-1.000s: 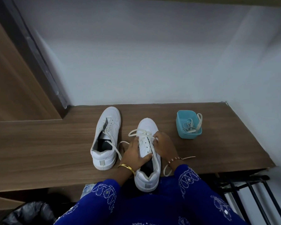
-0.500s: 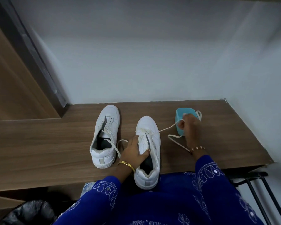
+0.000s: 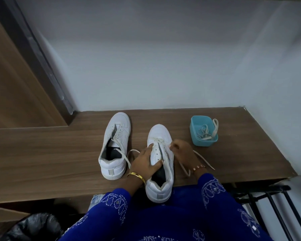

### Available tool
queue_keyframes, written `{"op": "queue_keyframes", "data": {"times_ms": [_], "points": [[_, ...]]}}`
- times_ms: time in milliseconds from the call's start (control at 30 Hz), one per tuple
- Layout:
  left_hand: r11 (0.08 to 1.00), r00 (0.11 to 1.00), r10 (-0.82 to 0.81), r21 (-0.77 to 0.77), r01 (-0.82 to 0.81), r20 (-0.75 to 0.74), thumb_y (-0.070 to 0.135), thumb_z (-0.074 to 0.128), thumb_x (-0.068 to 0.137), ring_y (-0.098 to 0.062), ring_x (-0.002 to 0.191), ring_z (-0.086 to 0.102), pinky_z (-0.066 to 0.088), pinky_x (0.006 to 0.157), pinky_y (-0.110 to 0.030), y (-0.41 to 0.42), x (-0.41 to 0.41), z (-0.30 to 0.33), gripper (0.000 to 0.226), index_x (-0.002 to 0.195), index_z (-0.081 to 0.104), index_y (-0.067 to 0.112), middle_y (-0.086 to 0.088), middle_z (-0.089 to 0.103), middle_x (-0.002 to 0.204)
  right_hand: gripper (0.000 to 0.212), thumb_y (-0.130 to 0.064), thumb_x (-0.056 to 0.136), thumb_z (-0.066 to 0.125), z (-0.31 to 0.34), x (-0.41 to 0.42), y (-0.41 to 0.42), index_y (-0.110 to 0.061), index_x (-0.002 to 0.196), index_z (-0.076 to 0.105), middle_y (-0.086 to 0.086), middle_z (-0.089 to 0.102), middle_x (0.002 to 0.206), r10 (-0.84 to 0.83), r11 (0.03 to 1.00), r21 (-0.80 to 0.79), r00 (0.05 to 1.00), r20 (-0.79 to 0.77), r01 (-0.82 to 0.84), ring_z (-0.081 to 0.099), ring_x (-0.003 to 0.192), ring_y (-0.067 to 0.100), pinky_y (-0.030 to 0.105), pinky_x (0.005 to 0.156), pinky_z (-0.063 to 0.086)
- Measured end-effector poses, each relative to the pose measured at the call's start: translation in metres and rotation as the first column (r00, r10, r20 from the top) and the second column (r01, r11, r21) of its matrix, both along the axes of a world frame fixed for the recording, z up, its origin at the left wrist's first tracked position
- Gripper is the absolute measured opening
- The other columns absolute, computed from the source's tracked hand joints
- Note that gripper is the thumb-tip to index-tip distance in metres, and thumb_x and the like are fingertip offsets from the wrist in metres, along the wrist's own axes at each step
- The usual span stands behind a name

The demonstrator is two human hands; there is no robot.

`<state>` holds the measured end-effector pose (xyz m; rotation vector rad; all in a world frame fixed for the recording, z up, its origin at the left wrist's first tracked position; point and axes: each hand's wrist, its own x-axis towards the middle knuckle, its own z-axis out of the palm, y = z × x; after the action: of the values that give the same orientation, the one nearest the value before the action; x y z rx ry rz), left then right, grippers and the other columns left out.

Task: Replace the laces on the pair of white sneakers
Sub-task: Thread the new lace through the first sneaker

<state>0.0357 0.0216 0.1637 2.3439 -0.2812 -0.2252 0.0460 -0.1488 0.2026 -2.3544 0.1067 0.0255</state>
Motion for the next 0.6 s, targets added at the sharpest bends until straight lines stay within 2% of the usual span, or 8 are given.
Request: {"op": "queue_keyframes", "data": {"times_ms": [67,167,200,267,333,467,533,600], "points": [[1.000,1.000,-0.003,0.021,0.003,-0.003,0.066,0.044,0.071,-0.020,0.126,0.043,0.038,0.102,-0.030,0.000,0.001,0.000,0.088,0.146,0.022,0.025,-0.002,0.041,0.142,0.021,-0.004,0.087,0.050,0.020,-0.002,-0.013,-0.001,0.068,0.059,0.005,0.055,0.067,-0.129,0.944,0.308,0.992,0.010,0.120,0.049,0.064,0.014,0.024,0.059,0.037],[0.995,1.000,-0.006,0.095,0.005,0.008,0.063,0.047,0.076,-0.023,0.124,0.045,0.042,0.099,-0.034,-0.001,0.002,0.000,0.083,0.146,0.020,0.027,-0.001,0.040,0.142,0.029,-0.001,0.086,0.042,0.037,0.002,-0.033,-0.006,0.058,0.050,0.003,0.055,0.055,-0.378,0.659,0.691,0.925,-0.037,0.297,0.050,0.058,0.016,0.029,0.062,0.041],[0.993,1.000,-0.006,0.121,0.004,0.014,0.067,0.043,0.073,-0.023,0.124,0.046,0.044,0.098,-0.036,0.000,0.002,0.001,0.085,0.146,0.020,0.028,-0.001,0.040,0.143,0.032,-0.001,0.087,0.040,0.040,0.003,-0.036,-0.008,0.055,0.045,0.001,0.054,0.048,-0.393,0.571,0.768,0.918,-0.054,0.290,0.050,0.055,0.016,0.030,0.063,0.041],[0.988,1.000,-0.001,0.153,-0.002,0.020,0.070,0.036,0.069,-0.024,0.124,0.046,0.045,0.096,-0.038,-0.001,0.002,0.002,0.088,0.145,0.020,0.029,0.000,0.038,0.144,0.035,-0.001,0.087,0.038,0.040,0.003,-0.037,-0.010,0.053,0.039,0.000,0.051,0.041,-0.363,0.491,0.831,0.928,-0.078,0.262,0.050,0.049,0.014,0.033,0.064,0.041],[0.988,1.000,0.008,0.155,-0.012,0.027,0.068,0.040,0.072,-0.024,0.124,0.046,0.046,0.095,-0.037,-0.001,0.001,0.003,0.085,0.145,0.020,0.029,0.000,0.037,0.144,0.038,-0.003,0.089,0.037,0.038,0.001,-0.032,-0.009,0.051,0.040,0.001,0.051,0.042,-0.296,0.532,0.815,0.952,-0.076,0.230,0.050,0.047,0.014,0.032,0.062,0.041],[0.991,0.999,0.030,0.133,-0.033,0.026,0.059,0.049,0.084,-0.025,0.122,0.047,0.046,0.093,-0.036,-0.002,0.000,0.003,0.075,0.146,0.019,0.029,-0.002,0.041,0.140,0.042,-0.015,0.094,0.044,0.034,-0.004,-0.022,-0.010,0.053,0.048,0.005,0.049,0.050,-0.235,0.747,0.627,0.970,-0.062,0.221,0.047,0.049,0.017,0.028,0.058,0.043],[0.989,0.999,0.031,0.142,-0.033,0.015,0.059,0.048,0.084,-0.026,0.122,0.047,0.045,0.093,-0.037,-0.002,0.000,0.004,0.075,0.146,0.019,0.030,-0.003,0.043,0.139,0.039,-0.017,0.095,0.046,0.038,-0.005,-0.019,-0.011,0.056,0.046,0.005,0.045,0.050,-0.250,0.755,0.614,0.967,-0.052,0.228,0.045,0.046,0.015,0.030,0.059,0.045],[0.987,0.999,0.032,0.160,-0.033,0.011,0.060,0.047,0.084,-0.027,0.121,0.047,0.046,0.093,-0.037,-0.003,0.000,0.003,0.074,0.146,0.019,0.030,-0.003,0.043,0.138,0.038,-0.016,0.095,0.046,0.048,-0.003,-0.018,-0.011,0.058,0.044,0.003,0.041,0.048,-0.293,0.682,0.693,0.956,-0.031,0.232,0.043,0.040,0.011,0.029,0.054,0.046]]}}
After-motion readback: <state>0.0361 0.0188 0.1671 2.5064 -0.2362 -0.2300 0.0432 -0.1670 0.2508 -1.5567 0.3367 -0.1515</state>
